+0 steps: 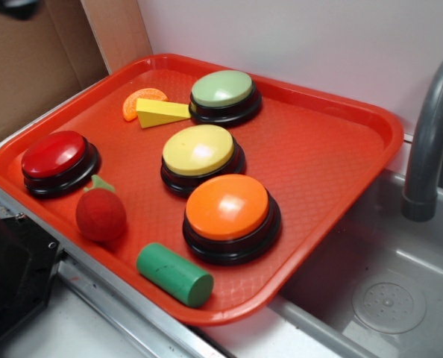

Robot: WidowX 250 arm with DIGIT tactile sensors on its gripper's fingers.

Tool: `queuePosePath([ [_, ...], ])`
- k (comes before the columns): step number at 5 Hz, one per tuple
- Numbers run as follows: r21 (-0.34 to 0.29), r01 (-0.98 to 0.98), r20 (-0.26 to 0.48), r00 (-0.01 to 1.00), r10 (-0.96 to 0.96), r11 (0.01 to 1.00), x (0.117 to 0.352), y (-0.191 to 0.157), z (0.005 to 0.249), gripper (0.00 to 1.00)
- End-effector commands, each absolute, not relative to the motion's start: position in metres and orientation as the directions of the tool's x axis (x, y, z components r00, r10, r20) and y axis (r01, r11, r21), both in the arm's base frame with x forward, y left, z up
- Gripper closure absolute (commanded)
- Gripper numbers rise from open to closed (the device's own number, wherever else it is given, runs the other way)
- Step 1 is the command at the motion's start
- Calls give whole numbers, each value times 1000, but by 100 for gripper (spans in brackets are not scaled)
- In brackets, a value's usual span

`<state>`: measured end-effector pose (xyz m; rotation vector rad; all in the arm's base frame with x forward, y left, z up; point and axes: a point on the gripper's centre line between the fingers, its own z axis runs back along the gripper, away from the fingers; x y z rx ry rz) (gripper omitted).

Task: Push the green button.

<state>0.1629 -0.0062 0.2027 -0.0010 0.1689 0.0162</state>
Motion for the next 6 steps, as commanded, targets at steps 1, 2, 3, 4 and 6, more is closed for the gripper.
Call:
queuePosePath([
  [1, 110, -83, -28, 996, 87, 990, 248, 8, 173, 0],
  [2, 204, -126, 49, 992, 118, 971, 273, 16, 144, 0],
  [3, 199, -123, 128, 987, 99, 972, 292, 23, 119, 0],
  [4, 196, -96, 112, 991, 75, 976, 299, 26, 114, 0],
  [6, 196, -96, 112, 991, 75, 976, 299, 26, 114, 0],
])
